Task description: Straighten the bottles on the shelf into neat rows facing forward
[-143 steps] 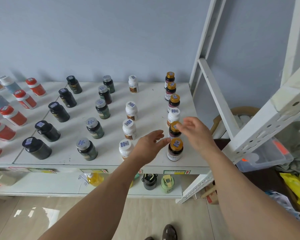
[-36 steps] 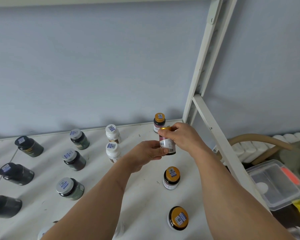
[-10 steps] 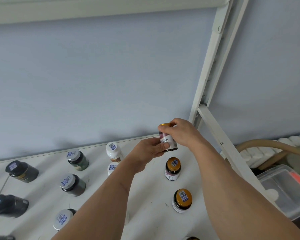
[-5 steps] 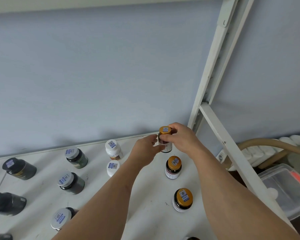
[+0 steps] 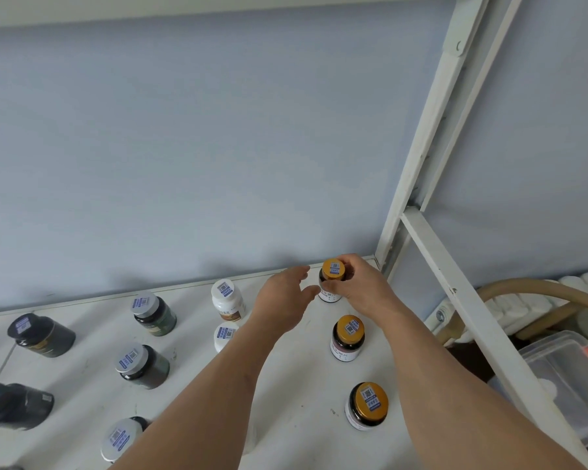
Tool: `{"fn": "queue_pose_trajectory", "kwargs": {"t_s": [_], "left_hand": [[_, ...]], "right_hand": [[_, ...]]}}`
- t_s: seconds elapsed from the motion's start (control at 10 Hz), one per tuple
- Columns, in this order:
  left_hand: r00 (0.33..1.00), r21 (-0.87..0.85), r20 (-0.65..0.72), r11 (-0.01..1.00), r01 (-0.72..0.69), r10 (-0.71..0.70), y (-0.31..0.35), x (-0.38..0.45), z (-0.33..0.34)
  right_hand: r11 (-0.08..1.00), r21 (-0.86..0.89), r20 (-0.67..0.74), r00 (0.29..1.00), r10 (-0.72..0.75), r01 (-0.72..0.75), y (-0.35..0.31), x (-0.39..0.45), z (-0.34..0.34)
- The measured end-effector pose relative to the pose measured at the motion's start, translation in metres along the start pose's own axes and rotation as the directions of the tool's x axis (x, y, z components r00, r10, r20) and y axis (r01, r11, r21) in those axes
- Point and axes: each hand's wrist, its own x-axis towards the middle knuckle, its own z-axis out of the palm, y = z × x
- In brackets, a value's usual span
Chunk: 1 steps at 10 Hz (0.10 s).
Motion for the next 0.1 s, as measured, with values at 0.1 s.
{"fn": "queue_pose_trajectory", "kwargs": {"t_s": [0.1], "left_hand": [[0.997,0.02,-0.065,0.999,-0.035,0.036,0.0127,0.001,-0.0119]], "right_hand": [[0.999,-0.016,-0.049,0.998,-0.036,0.035,-0.0176,-0.0004,-0.0087]]}}
